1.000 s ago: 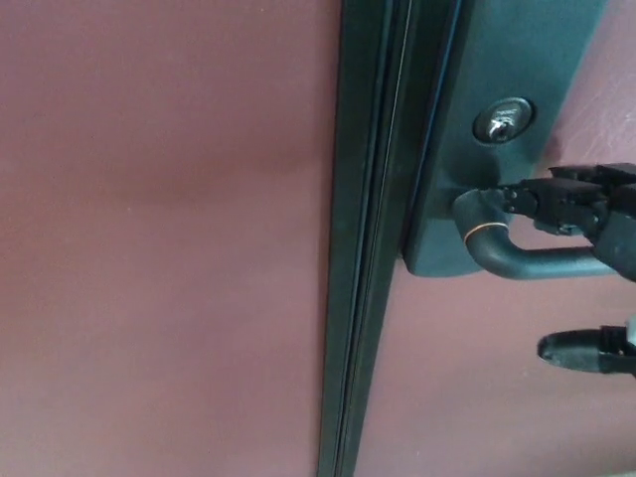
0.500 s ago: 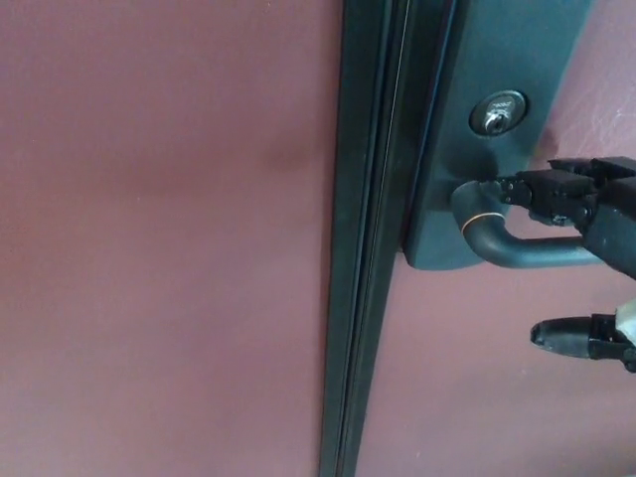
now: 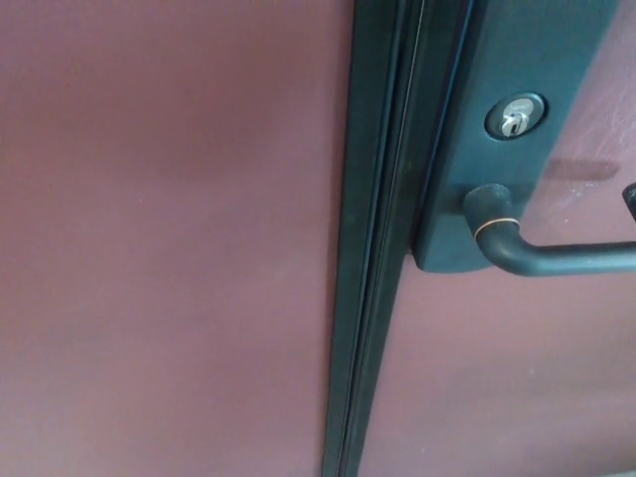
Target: The robot walks towards the door handle and put its right hand on it and twist the handle
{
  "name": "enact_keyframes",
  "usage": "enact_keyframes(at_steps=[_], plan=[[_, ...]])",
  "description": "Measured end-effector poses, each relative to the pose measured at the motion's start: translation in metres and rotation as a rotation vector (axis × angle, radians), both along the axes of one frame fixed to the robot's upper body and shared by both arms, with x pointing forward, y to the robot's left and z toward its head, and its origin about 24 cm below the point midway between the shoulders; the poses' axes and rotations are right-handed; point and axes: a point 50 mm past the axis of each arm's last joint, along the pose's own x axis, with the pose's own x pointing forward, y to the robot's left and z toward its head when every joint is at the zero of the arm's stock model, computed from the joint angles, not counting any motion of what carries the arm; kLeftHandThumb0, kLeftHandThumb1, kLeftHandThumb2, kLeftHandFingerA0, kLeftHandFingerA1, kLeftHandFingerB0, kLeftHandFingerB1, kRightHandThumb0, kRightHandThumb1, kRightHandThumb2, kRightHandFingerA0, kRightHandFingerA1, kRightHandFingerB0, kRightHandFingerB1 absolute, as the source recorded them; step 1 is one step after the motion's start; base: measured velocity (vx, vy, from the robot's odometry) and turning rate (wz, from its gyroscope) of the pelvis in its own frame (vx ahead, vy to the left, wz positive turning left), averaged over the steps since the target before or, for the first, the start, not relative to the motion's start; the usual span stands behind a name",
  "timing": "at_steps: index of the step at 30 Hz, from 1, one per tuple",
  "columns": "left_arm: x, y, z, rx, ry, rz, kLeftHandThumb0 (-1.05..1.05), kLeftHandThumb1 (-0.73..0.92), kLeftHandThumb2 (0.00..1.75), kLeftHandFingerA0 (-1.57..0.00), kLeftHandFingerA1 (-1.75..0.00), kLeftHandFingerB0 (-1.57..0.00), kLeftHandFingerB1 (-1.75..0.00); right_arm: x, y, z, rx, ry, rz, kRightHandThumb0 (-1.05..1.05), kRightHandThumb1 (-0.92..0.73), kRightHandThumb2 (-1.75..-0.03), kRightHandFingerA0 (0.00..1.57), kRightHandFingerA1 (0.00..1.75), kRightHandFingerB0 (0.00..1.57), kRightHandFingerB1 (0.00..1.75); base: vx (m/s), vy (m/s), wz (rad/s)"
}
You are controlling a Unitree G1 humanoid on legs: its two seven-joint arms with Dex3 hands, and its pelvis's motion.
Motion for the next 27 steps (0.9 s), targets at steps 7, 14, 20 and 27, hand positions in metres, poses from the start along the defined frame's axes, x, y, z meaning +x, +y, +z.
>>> enact_keyframes(at_steps=[7,14,20,27], plan=[[0.004,0.0,0.001,0.0,-0.009,-0.003,-0.28,0.52,0.55,-0.77,-0.66,-0.61,-0.62,-0.028,-0.028,0.016,0.064,-0.083,-0.106,-0.89,-0.59,-0.91,0.0,0.0,0.0,0.0,0.0,0.0,0.0],[0.007,0.0,0.001,0.0,-0.016,-0.005,-0.28,0.52,0.54,-0.78,-0.67,-0.63,-0.62,-0.056,-0.057,0.015,0.124,-0.093,-0.237,-0.88,-0.57,-0.9,0.0,0.0,0.0,0.0,0.0,0.0,0.0],[0.006,0.0,0.001,0.001,-0.014,-0.004,-0.29,0.51,0.54,-0.78,-0.67,-0.62,-0.62,-0.087,-0.091,-0.02,0.258,0.05,-0.397,-0.85,-0.56,-0.89,0.0,0.01,0.0,0.03,0.0,0.0,0.0],[0.005,0.0,0.001,0.001,-0.012,-0.004,-0.29,0.51,0.54,-0.77,-0.66,-0.62,-0.62,-0.099,-0.111,-0.092,0.416,0.416,-0.487,-0.78,-0.54,-0.87,0.0,0.09,0.0,0.08,0.0,0.0,0.0]])
